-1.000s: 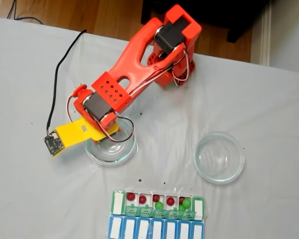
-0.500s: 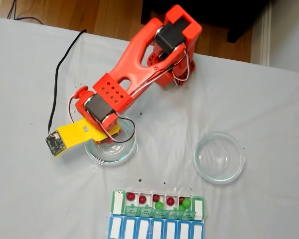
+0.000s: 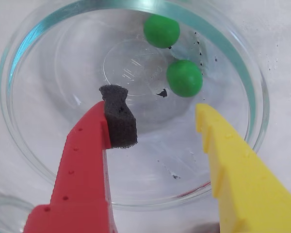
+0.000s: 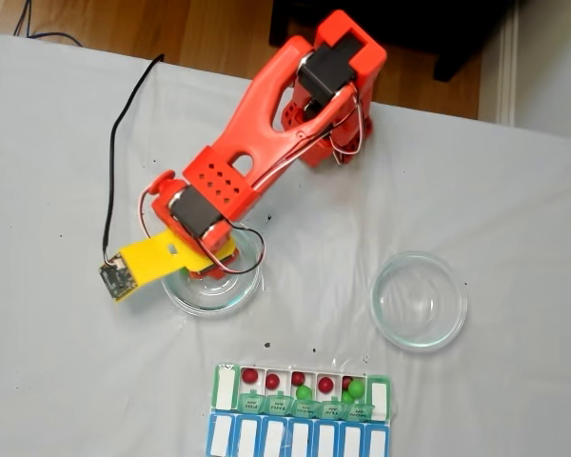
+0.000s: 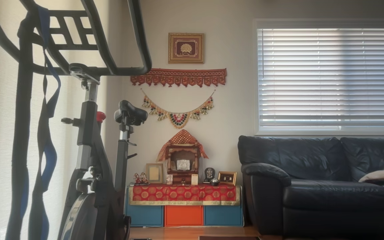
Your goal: Sort medicines into box.
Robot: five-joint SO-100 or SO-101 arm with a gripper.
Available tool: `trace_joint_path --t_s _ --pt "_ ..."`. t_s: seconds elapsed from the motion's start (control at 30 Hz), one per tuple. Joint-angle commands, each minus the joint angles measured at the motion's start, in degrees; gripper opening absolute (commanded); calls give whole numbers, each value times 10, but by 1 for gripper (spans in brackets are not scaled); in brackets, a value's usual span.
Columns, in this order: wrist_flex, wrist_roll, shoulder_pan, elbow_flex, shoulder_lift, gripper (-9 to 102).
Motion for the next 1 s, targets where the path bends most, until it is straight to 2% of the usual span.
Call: trace_joint_path --t_s 0.0,0.23,0.97 --pt "-11 2 -8 -4 42 24" --pt "-43 3 -8 10 37 23" --pt "-40 4 3 17 21 26"
